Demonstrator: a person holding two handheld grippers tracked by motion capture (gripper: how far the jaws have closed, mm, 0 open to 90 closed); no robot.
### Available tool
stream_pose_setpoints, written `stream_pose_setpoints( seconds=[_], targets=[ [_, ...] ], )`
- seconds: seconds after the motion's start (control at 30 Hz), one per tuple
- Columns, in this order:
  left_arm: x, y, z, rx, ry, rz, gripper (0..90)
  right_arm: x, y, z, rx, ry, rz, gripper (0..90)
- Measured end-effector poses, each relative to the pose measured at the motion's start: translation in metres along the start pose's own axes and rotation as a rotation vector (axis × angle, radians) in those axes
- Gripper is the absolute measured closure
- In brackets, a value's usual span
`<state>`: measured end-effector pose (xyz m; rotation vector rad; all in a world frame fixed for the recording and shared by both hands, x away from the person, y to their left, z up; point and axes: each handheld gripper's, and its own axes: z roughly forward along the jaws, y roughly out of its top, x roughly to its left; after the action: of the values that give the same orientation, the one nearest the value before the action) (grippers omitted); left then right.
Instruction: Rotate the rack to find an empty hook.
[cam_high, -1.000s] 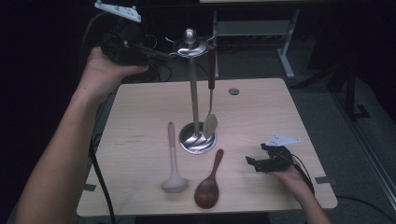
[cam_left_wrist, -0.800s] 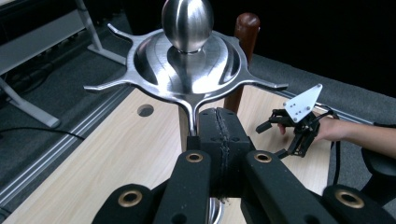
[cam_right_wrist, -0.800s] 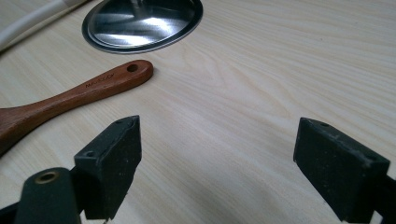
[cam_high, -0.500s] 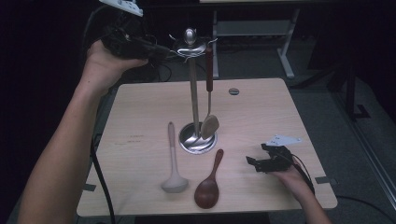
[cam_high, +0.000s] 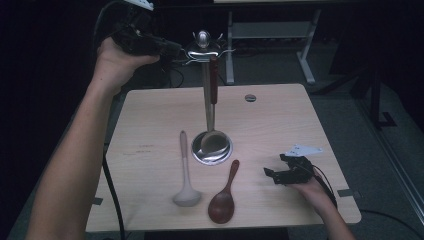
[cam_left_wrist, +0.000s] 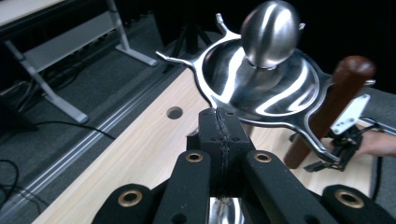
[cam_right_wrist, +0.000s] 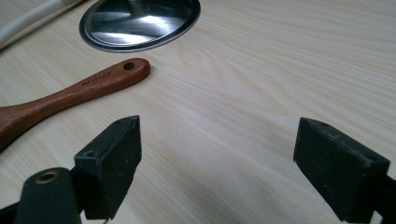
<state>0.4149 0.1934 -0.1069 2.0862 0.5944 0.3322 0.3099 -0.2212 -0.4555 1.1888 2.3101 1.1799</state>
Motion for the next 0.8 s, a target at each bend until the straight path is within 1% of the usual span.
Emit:
stream_pose_setpoints(
  seconds=[0.1, 0.17, 0.2, 0.23, 0.27, 0.3, 0.33, 0.37, 0.4, 0.43, 0.53, 0.57, 0.73, 0.8],
  targets=[
    [-0.007, 0.001, -0.009, -0.026, -0.039, -0.005, 89.8, -0.001, -0.001, 0.0, 0.004, -0.001, 0.008, 15.1],
    [-0.013, 0.002, -0.014, -0.032, -0.062, -0.004, 89.8, -0.001, -0.001, 0.001, 0.003, 0.0, 0.008, 15.1],
    [-0.017, 0.002, -0.016, -0.031, -0.071, 0.003, 89.8, -0.001, 0.0, 0.001, 0.004, 0.0, 0.007, 15.1],
    [-0.025, 0.003, -0.017, -0.025, -0.085, 0.015, 89.8, 0.0, 0.0, 0.001, 0.004, 0.0, 0.003, 15.1],
    [-0.025, 0.003, -0.017, -0.025, -0.085, 0.015, 89.8, 0.0, 0.0, 0.001, 0.004, 0.0, 0.003, 15.1],
    [-0.032, 0.004, -0.018, -0.023, -0.117, 0.03, 89.7, 0.001, 0.0, 0.001, 0.006, 0.0, 0.004, 15.1],
    [-0.035, 0.005, -0.017, -0.02, -0.126, 0.034, 89.7, 0.002, 0.001, 0.001, 0.005, 0.002, 0.003, 15.1],
    [-0.035, 0.005, -0.017, -0.02, -0.126, 0.034, 89.7, 0.002, 0.001, 0.001, 0.005, 0.002, 0.004, 15.1],
    [-0.04, 0.005, -0.014, -0.01, -0.133, 0.043, 89.7, 0.002, 0.001, 0.001, 0.005, 0.002, 0.005, 15.1],
    [-0.04, 0.005, -0.014, -0.01, -0.133, 0.043, 89.7, 0.002, 0.001, 0.001, 0.005, 0.002, 0.005, 15.1],
    [-0.043, 0.005, -0.008, -0.003, -0.162, 0.043, 89.7, 0.001, 0.001, 0.002, 0.004, 0.0, -0.003, 15.1],
    [-0.044, 0.004, -0.006, 0.001, -0.166, 0.043, 89.7, 0.001, 0.001, 0.002, 0.005, -0.001, -0.003, 15.1],
    [-0.043, 0.003, 0.001, 0.01, -0.165, 0.041, 89.7, 0.0, 0.0, 0.001, 0.001, -0.001, 0.0, 15.1],
    [-0.043, 0.002, 0.002, 0.014, -0.148, 0.041, 89.8, 0.0, 0.0, 0.001, 0.002, 0.0, 0.003, 15.1]
  ],
)
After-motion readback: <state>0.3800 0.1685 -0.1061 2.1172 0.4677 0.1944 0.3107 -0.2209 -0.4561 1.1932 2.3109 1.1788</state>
